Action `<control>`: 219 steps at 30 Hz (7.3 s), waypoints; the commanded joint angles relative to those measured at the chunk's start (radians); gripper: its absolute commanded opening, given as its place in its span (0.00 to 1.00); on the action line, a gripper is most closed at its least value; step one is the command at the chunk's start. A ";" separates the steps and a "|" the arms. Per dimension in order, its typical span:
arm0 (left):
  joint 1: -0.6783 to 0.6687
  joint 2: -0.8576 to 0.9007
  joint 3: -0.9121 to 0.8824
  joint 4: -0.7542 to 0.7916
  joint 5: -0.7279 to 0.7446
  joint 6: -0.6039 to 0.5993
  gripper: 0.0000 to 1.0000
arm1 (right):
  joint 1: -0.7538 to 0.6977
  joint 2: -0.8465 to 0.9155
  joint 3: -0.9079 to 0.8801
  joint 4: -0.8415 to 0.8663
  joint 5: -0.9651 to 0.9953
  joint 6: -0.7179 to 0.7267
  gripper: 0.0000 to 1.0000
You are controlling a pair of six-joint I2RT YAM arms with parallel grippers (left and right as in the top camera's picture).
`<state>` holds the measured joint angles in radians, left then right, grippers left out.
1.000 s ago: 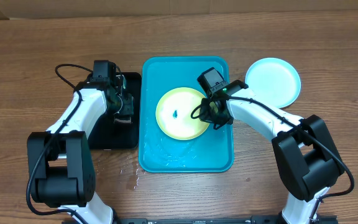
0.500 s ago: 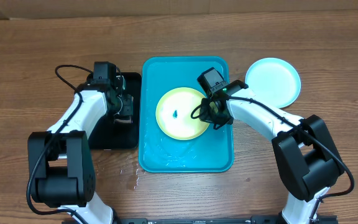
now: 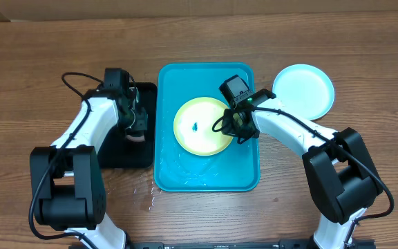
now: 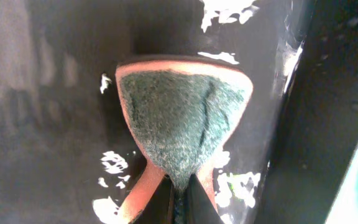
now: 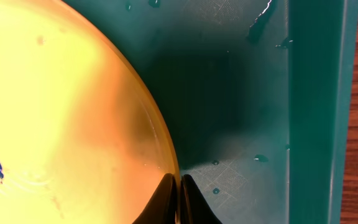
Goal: Clean dirty plates on tray and stack at the side
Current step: 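Lift the sponge with the left gripper and bring it over the yellow plate, then scrub the yellow plate with the sponge while the right gripper holds it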
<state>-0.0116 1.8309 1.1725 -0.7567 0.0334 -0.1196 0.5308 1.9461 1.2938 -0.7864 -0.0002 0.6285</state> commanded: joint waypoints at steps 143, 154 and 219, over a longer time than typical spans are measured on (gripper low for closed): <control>-0.362 0.034 0.047 0.028 0.069 -0.150 0.26 | 0.008 0.003 -0.051 0.094 -0.132 0.019 0.08; -0.362 0.047 0.047 0.047 0.072 -0.149 0.26 | 0.008 0.003 -0.051 0.094 -0.132 0.019 0.08; -0.329 0.333 0.231 -0.118 0.433 -0.043 0.04 | 0.008 0.003 -0.051 0.104 -0.143 0.019 0.04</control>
<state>-0.3153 2.0548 1.4223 -0.8719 0.1757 -0.2501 0.5316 1.9465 1.2495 -0.6914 -0.1436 0.6498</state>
